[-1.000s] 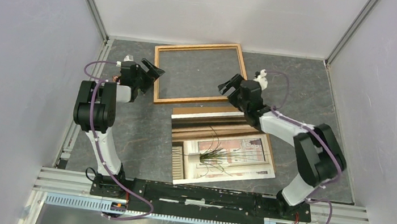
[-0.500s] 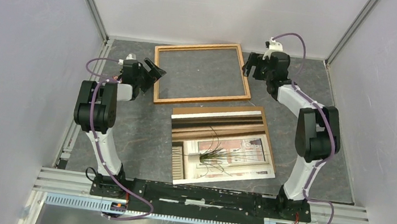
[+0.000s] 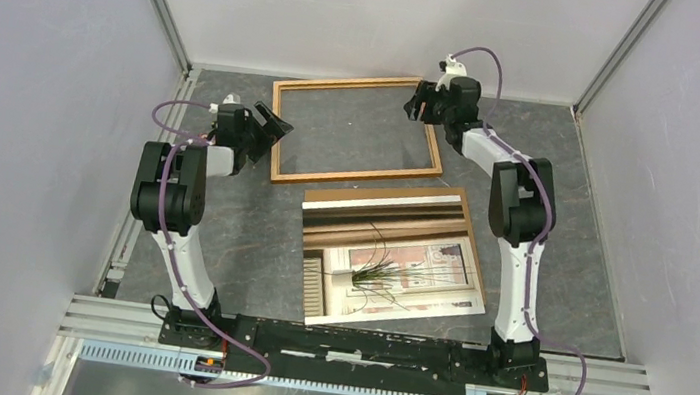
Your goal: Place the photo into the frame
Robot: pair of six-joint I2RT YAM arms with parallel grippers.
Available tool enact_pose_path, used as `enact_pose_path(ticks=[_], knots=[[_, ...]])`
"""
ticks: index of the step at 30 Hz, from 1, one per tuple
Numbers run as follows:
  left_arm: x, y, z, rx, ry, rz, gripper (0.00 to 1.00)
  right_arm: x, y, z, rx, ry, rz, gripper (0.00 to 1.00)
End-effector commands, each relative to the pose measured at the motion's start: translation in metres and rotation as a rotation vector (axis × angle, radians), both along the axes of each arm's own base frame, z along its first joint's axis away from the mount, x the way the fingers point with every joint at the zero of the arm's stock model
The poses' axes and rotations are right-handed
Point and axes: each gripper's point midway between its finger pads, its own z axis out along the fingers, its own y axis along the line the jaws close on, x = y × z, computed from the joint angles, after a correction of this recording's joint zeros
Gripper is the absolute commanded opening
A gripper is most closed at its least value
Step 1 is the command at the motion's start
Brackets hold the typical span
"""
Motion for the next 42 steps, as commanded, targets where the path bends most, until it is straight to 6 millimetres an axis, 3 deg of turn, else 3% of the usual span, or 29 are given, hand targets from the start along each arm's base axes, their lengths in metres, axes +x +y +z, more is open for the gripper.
enact_pose_path(ticks=[1, 6, 7, 12, 23, 26, 30, 32, 34, 37, 42], knots=[[0.010, 0.004, 0.017, 0.060, -0.058, -0.014, 1.00, 0.038, 0.011, 0.024, 0.060, -0.095, -0.055, 0.70], [0.010, 0.003, 0.018, 0.055, -0.060, -0.014, 1.00, 0.059, 0.019, 0.016, 0.077, -0.106, -0.074, 0.67], [0.008, -0.012, 0.019, 0.052, -0.064, -0.043, 1.00, 0.060, 0.018, 0.011, 0.077, -0.101, -0.082, 0.66], [0.007, -0.013, 0.021, 0.046, -0.071, -0.042, 1.00, 0.068, 0.016, -0.011, 0.066, -0.079, -0.113, 0.66], [0.006, -0.013, 0.022, 0.049, -0.073, -0.040, 1.00, 0.076, 0.008, -0.033, 0.061, -0.052, -0.181, 0.65], [0.005, -0.012, 0.023, 0.053, -0.075, -0.037, 1.00, 0.074, 0.016, -0.016, 0.102, -0.068, -0.138, 0.66], [0.005, -0.009, 0.026, 0.071, -0.079, -0.036, 1.00, 0.062, 0.025, 0.053, 0.146, -0.116, -0.078, 0.69], [0.004, -0.008, 0.026, 0.081, -0.078, -0.032, 1.00, 0.052, 0.018, 0.086, 0.115, -0.158, -0.079, 0.75], [0.005, -0.008, 0.026, 0.083, -0.078, -0.033, 1.00, 0.040, 0.007, 0.103, 0.083, -0.195, -0.103, 0.79], [0.004, -0.008, 0.025, 0.079, -0.076, -0.035, 1.00, 0.034, -0.002, 0.100, 0.049, -0.213, -0.132, 0.80], [0.006, -0.008, 0.024, 0.089, -0.068, -0.046, 1.00, 0.052, 0.010, 0.074, 0.058, -0.160, -0.096, 0.81]])
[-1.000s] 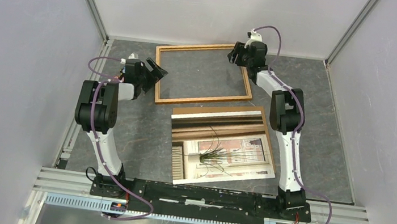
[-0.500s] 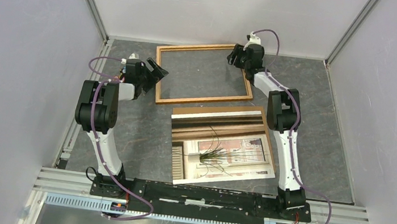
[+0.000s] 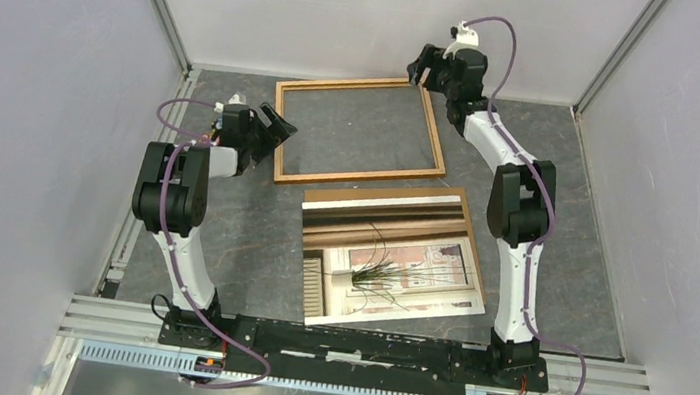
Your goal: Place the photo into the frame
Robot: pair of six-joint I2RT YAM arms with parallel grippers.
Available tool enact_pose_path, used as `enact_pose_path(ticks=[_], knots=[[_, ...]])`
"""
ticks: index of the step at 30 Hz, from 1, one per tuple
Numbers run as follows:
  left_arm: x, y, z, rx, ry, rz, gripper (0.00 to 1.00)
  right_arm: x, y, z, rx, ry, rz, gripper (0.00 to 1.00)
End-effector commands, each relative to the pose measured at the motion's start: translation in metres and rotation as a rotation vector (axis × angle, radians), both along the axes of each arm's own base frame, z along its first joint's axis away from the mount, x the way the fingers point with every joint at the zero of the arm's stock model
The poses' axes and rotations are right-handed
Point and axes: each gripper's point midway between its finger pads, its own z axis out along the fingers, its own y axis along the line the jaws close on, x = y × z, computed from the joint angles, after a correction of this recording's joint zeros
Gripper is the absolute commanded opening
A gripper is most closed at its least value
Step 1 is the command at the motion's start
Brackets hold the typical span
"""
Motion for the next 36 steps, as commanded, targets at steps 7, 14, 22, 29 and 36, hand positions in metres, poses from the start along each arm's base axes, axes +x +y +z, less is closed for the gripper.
enact_pose_path(ticks=[7, 14, 22, 29, 36], knots=[[0.008, 0.003, 0.015, 0.105, -0.015, -0.054, 1.00, 0.009, -0.018, -0.027, -0.101, 0.023, -0.067, 0.79], [0.010, -0.004, 0.011, 0.092, -0.001, -0.085, 1.00, 0.001, -0.058, -0.057, -0.145, 0.104, -0.139, 0.74], [0.012, -0.011, 0.007, 0.081, 0.014, -0.110, 1.00, -0.010, -0.057, -0.104, -0.071, 0.220, -0.102, 0.63], [0.012, -0.013, 0.010, 0.076, 0.007, -0.114, 1.00, -0.027, -0.048, -0.133, -0.020, 0.298, -0.048, 0.61], [0.012, -0.016, 0.014, 0.062, -0.013, -0.125, 1.00, -0.050, -0.035, -0.145, 0.065, 0.358, 0.005, 0.58]])
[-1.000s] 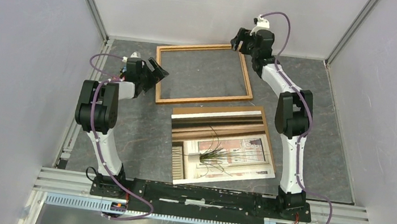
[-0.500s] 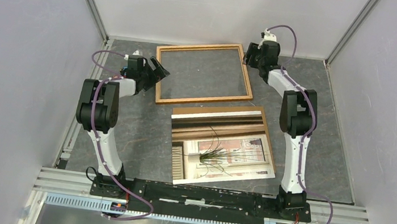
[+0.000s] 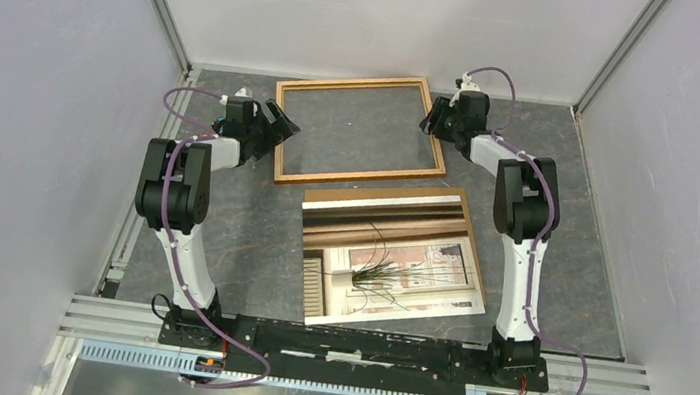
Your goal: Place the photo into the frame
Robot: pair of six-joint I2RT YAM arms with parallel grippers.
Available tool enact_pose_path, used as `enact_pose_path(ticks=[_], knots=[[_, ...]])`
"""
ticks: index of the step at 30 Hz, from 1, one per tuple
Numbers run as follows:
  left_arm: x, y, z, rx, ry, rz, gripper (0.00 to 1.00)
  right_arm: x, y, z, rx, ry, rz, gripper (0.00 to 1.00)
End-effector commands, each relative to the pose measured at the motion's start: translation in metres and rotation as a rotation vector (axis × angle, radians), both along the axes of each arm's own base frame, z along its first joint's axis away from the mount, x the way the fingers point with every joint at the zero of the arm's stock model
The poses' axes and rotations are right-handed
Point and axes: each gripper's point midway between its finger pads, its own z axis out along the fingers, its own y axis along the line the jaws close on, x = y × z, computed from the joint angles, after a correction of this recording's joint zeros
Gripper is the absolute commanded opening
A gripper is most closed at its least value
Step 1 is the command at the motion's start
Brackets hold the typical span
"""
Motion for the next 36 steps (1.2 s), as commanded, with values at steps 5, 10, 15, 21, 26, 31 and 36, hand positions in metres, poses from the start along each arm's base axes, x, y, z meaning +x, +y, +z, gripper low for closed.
enact_pose_path(ticks=[5, 10, 15, 21, 26, 31, 36], knots=[[0.005, -0.009, 0.020, 0.005, -0.074, -0.057, 1.00, -0.042, 0.014, 0.005, 0.124, 0.034, 0.034, 0.51], [0.001, -0.006, 0.028, 0.014, -0.096, -0.037, 1.00, -0.076, 0.015, 0.024, 0.178, 0.020, 0.046, 0.43], [0.001, -0.005, 0.025, 0.021, -0.087, -0.041, 1.00, -0.058, -0.015, 0.044, -0.027, -0.073, 0.000, 0.65], [0.001, -0.006, 0.025, 0.009, -0.091, -0.037, 1.00, 0.004, -0.041, 0.059, -0.259, -0.158, -0.065, 0.68], [0.002, -0.007, 0.024, 0.010, -0.090, -0.039, 1.00, 0.043, -0.030, 0.053, -0.324, -0.175, -0.067, 0.63], [0.003, -0.008, 0.022, -0.001, -0.088, -0.043, 1.00, 0.054, -0.013, 0.054, -0.233, -0.218, -0.076, 0.53], [0.004, -0.010, 0.022, -0.003, -0.088, -0.047, 1.00, 0.063, -0.001, 0.079, -0.206, -0.303, -0.088, 0.53]])
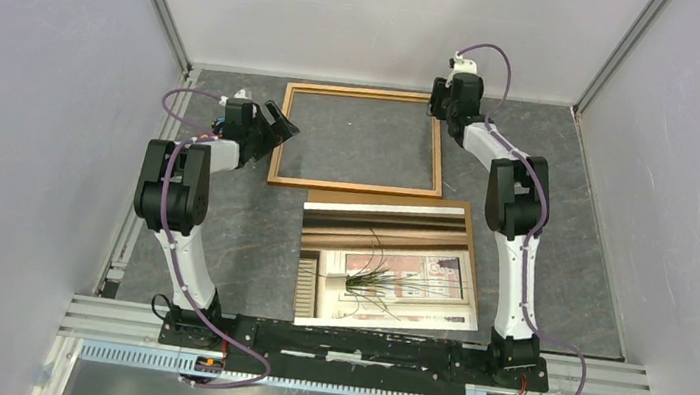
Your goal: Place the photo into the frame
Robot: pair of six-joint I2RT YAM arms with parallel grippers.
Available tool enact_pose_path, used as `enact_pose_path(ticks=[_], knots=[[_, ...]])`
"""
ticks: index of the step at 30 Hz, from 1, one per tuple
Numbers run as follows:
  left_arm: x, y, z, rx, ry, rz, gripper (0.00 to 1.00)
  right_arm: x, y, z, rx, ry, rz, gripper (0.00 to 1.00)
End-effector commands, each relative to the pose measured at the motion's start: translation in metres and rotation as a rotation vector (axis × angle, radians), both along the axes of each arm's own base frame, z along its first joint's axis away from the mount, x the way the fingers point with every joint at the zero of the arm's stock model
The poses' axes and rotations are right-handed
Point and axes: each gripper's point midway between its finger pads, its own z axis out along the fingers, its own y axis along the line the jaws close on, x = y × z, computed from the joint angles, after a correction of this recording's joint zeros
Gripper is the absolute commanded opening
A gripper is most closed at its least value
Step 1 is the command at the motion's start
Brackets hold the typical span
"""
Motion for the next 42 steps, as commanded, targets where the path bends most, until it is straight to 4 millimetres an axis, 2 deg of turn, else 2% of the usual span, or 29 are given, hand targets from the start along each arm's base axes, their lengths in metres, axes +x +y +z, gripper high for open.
enact_pose_path(ticks=[1, 5, 12, 24, 27, 30, 32, 34, 36, 38, 39, 42], knots=[[0.007, -0.012, 0.022, -0.010, -0.075, -0.049, 1.00, 0.013, 0.015, 0.038, 0.031, -0.125, -0.004, 0.53], [0.007, -0.013, 0.021, -0.014, -0.074, -0.053, 1.00, 0.016, 0.027, 0.033, 0.075, -0.122, 0.017, 0.52], [0.006, -0.012, 0.022, -0.009, -0.077, -0.048, 1.00, 0.022, 0.032, 0.008, 0.106, -0.078, 0.008, 0.49], [0.005, -0.010, 0.026, -0.005, -0.085, -0.042, 1.00, 0.029, 0.021, -0.028, 0.123, -0.006, -0.060, 0.47], [0.005, -0.010, 0.027, -0.006, -0.088, -0.043, 1.00, 0.030, 0.027, -0.011, 0.149, -0.035, -0.030, 0.47], [0.005, -0.010, 0.026, -0.004, -0.087, -0.044, 1.00, 0.027, 0.033, 0.031, 0.175, -0.070, 0.010, 0.52], [0.006, -0.010, 0.022, -0.007, -0.076, -0.044, 1.00, 0.016, 0.036, 0.068, 0.178, -0.085, 0.048, 0.59], [0.007, -0.012, 0.017, -0.034, -0.059, -0.047, 1.00, -0.003, 0.031, 0.108, 0.162, -0.115, 0.057, 0.72], [0.008, -0.012, 0.012, -0.039, -0.051, -0.032, 1.00, -0.025, 0.020, 0.125, 0.120, -0.100, 0.046, 0.89], [0.008, -0.007, 0.009, -0.035, -0.045, -0.004, 1.00, -0.048, 0.005, 0.124, 0.070, -0.046, 0.025, 0.98], [0.007, -0.006, 0.007, -0.037, -0.039, 0.011, 1.00, -0.061, -0.001, 0.119, 0.055, -0.008, 0.029, 0.98], [0.006, -0.006, 0.004, -0.064, -0.034, 0.039, 1.00, -0.102, -0.016, 0.085, 0.055, 0.101, 0.058, 0.98]])
